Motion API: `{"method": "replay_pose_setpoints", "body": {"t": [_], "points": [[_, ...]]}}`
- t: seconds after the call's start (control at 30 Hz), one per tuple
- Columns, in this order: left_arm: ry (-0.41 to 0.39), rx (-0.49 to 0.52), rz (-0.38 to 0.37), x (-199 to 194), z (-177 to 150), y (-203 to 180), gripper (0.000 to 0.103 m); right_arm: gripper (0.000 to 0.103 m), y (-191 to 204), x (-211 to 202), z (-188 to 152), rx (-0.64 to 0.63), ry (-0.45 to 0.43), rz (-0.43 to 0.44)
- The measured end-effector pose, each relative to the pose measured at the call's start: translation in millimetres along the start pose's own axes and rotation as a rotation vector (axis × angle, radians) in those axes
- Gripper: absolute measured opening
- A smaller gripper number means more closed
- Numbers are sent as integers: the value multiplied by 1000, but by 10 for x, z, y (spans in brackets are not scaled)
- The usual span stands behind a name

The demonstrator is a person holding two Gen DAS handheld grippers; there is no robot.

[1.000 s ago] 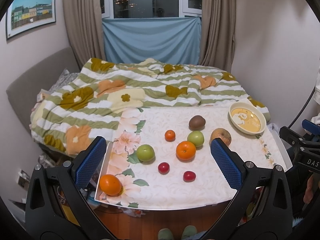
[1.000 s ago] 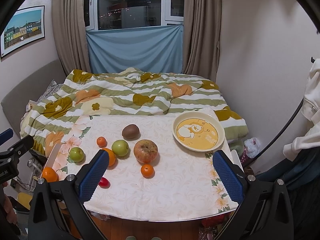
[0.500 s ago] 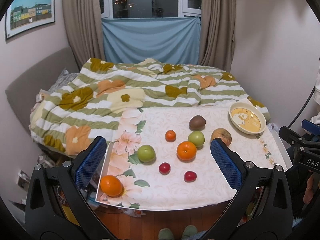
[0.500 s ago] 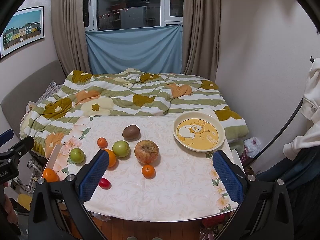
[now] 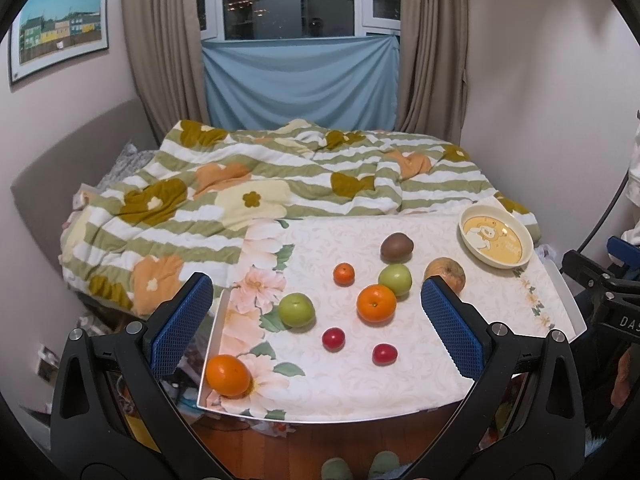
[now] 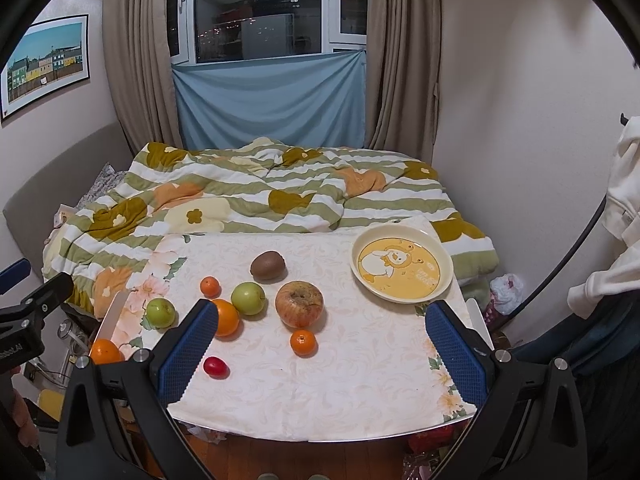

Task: Organize fruits
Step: 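Grasp the red cherry tomato with the left tool while the right tool grasps a tangerine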

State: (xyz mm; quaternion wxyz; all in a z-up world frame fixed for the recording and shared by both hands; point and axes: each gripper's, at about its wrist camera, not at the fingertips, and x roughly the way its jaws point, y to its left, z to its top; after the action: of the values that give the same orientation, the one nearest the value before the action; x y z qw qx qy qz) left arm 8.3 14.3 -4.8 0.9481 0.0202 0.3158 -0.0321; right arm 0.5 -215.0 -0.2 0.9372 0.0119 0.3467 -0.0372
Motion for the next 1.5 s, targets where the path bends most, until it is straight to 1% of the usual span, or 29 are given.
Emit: {"method": "replay_pose_setpoints", "body": {"t": [0.13, 0.27, 0.33, 0.5, 0.6, 0.67, 0.73, 0.8, 0.87, 1.03, 1.07, 1.13, 1.2, 1.3, 1.33, 1.43, 1.47, 1.5], "points": [[6, 24, -31, 53, 11, -2, 103, 103, -60, -10, -7, 19, 12, -10], [34, 30, -91, 171, -22, -26, 103, 103, -78, 6, -71, 19, 3, -61], [61, 33, -110, 271, -84, -40, 103, 103, -97, 77, -105, 21, 23, -47], [135, 44, -121, 491, -227, -132, 103, 103, -184, 272, -196, 20, 81, -27], [182, 24, -110, 639, -318, -192, 103, 103, -210, 448, -246, -29, 115, -13], [207, 9, -87, 737, -372, -250, 103, 103, -230, 609, -279, -71, 145, -7], [228, 0, -60, 831, -436, -310, 103, 103, -219, 735, -329, -109, 174, 20], [251, -4, -53, 943, -508, -362, 103, 103, -223, 892, -382, -150, 196, 53], [278, -12, -51, 1067, -591, -408, 103, 103, -239, 1045, -441, -181, 215, 90], [308, -53, -60, 1307, -796, -491, 103, 103, -244, 1356, -559, -240, 242, 150], [318, -60, -72, 1375, -849, -519, 103, 103, -251, 1436, -589, -252, 251, 163], [326, -59, -73, 1453, -910, -562, 103, 103, -263, 1555, -631, -263, 265, 190], [342, -50, -77, 1551, -969, -615, 96, 103, -275, 1661, -656, -272, 275, 208], [367, -40, -71, 1664, -1052, -664, 93, 102, -258, 1802, -687, -291, 292, 225], [373, -39, -70, 1689, -1076, -671, 91, 98, -252, 1839, -702, -297, 298, 232], [401, -36, -74, 1793, -1142, -694, 79, 94, -224, 1945, -754, -318, 323, 248], [408, -37, -80, 1815, -1153, -700, 75, 89, -214, 1977, -772, -324, 332, 253], [415, -38, -85, 1843, -1166, -711, 69, 87, -209, 2008, -788, -328, 343, 259]]}}
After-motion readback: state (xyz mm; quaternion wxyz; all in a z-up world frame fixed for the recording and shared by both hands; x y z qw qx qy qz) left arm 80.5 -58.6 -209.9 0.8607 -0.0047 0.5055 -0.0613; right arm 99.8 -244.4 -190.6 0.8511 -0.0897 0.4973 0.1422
